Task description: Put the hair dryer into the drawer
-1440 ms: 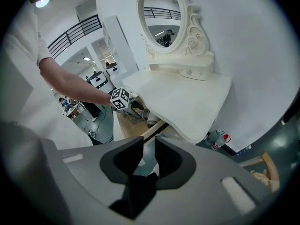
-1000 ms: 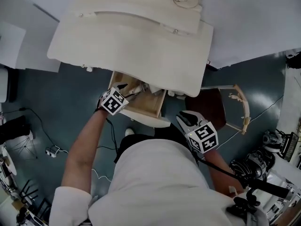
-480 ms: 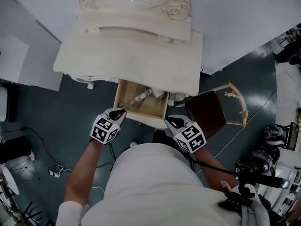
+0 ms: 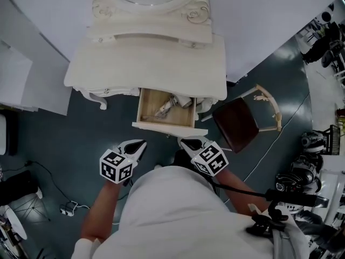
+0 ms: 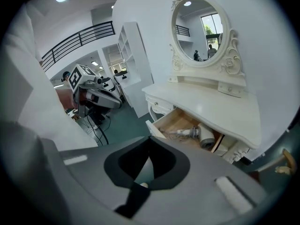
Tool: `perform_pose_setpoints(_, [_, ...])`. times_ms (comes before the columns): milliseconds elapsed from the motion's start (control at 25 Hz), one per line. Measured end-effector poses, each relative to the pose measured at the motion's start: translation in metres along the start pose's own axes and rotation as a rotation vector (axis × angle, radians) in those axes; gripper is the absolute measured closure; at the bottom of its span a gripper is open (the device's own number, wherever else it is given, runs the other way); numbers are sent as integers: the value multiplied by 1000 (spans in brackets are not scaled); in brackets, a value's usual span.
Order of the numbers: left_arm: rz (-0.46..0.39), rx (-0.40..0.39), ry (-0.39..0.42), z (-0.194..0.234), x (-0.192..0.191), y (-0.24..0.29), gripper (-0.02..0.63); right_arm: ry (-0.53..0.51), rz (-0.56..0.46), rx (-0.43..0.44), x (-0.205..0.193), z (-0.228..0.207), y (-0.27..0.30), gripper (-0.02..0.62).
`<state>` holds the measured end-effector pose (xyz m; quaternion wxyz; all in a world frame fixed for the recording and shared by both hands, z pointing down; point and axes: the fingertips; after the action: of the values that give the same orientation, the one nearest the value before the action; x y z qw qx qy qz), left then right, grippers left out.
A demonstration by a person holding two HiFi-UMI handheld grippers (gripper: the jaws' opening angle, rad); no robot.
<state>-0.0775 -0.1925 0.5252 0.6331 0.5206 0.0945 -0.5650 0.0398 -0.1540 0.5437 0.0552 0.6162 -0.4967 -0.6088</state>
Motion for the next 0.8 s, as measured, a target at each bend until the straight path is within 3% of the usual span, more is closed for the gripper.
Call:
perform_pose_setpoints(240, [-1,-74,-2,-35,-20,-30,604,-3,6,17,-11,46,8,596])
perform_pose_setpoints(400, [10,-85,38,-50,-34,-44,603,-15,10,33,-17,70,11,597])
perform_pose_setpoints(800, [-6,-111,0,-84,-53,-55,603,-42,4,44,-28,101,-3,597])
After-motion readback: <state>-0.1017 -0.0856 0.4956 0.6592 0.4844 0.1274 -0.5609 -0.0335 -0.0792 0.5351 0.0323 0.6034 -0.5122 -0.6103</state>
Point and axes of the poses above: the fingertips, and each gripper's own axes: y forward along the fingers, z to its left, x out of its top
